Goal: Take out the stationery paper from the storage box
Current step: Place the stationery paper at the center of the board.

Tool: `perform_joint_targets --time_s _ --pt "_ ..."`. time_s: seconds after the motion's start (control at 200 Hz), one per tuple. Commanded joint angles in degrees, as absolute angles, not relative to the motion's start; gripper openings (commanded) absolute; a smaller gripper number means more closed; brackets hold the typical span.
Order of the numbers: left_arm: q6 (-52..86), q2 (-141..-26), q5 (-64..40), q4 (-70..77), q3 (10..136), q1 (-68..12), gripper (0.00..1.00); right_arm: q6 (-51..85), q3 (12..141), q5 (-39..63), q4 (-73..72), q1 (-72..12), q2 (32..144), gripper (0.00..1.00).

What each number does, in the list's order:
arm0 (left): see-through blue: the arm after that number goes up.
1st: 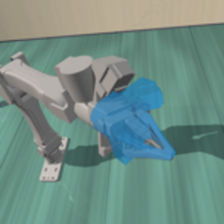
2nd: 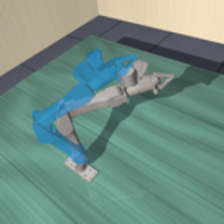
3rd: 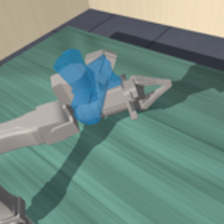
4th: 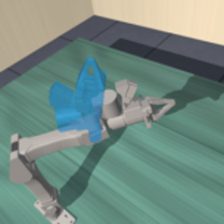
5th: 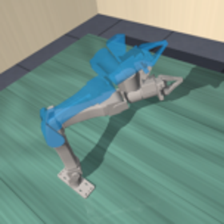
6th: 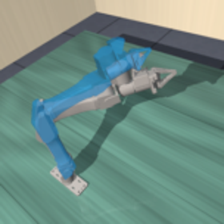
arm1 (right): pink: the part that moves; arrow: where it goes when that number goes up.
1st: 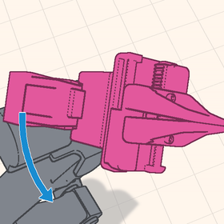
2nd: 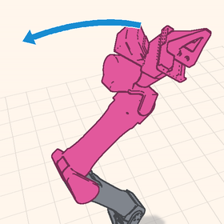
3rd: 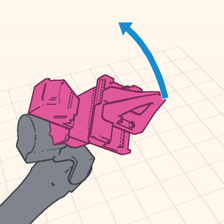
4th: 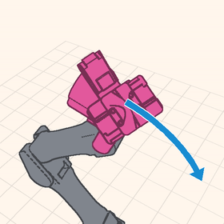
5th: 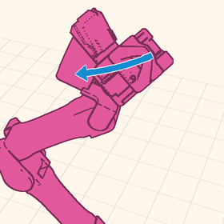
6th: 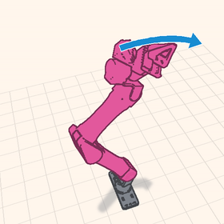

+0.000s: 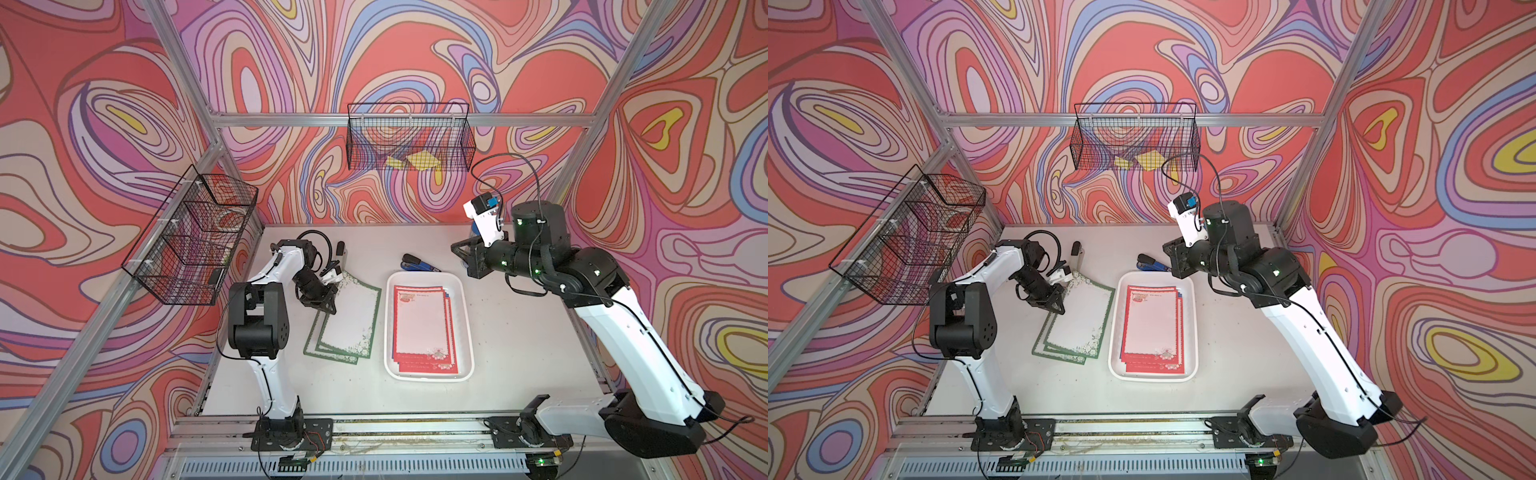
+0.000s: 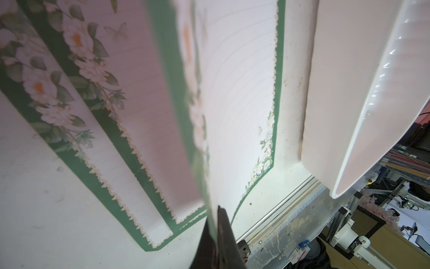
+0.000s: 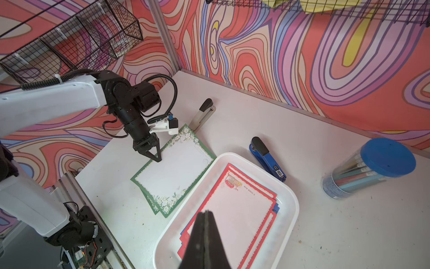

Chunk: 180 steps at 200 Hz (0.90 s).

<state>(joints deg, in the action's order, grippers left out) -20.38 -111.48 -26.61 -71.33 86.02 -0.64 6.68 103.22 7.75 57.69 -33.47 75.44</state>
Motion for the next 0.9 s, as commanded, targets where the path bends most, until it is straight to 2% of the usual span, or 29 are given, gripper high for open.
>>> perform_joint_targets --time_s 0.0,0.265,0.896 --pt "-20.73 -112.58 -23.15 -71.04 85.97 -0.20 0.01 6.84 102.49 7.50 58.12 -33.78 75.38 0.00" --pt "-19.02 -114.60 -19.10 -69.35 85.43 -0.02 0.07 7.51 102.25 6.40 58.36 -33.77 76.06 0.00" --pt "-16.70 -112.91 -9.95 -62.38 81.28 0.74 0.39 9.70 105.54 4.38 60.56 -33.75 77.94 0.00"
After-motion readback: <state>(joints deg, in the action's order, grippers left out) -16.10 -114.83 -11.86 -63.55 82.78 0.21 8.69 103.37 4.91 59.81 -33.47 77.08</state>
